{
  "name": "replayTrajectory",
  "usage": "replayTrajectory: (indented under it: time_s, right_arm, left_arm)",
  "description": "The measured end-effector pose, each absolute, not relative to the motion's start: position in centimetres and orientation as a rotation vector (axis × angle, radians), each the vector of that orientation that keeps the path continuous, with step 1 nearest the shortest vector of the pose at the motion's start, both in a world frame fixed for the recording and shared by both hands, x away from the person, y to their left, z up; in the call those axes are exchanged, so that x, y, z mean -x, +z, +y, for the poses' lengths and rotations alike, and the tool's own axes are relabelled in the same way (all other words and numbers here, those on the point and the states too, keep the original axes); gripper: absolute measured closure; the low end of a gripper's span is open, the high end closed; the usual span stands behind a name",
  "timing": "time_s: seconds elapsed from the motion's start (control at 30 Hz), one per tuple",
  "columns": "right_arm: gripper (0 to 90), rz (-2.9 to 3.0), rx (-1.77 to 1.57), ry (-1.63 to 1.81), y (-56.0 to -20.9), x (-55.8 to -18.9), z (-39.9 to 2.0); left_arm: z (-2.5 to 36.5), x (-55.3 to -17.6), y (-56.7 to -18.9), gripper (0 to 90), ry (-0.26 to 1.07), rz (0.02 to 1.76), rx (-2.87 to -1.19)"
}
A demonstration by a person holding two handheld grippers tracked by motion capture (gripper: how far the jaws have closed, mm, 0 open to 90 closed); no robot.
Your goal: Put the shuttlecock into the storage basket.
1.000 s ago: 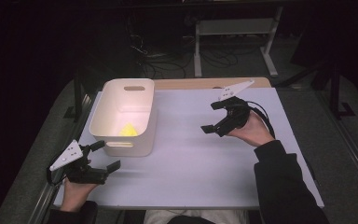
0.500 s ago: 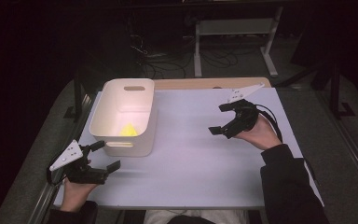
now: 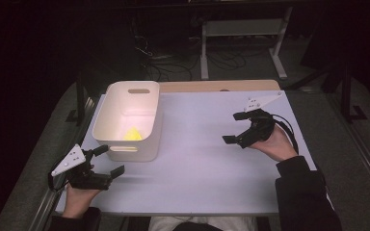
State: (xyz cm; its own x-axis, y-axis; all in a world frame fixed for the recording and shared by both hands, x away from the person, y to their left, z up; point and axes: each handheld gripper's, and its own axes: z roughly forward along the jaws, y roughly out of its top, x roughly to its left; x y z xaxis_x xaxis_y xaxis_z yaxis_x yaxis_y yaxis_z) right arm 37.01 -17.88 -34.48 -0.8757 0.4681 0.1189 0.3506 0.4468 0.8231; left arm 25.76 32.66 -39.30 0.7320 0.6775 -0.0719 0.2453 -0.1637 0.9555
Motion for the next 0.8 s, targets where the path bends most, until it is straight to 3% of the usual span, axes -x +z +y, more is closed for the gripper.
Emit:
replayTrajectory:
  time_s: [0.8]
  right_arm:
    - [0.0, 2.488, -0.857, 1.436, -37.0, -34.6, -21.1]
  left_arm:
    - [32.7, -25.7, -39.3, 0.0, 0.456, 0.734, -1.735]
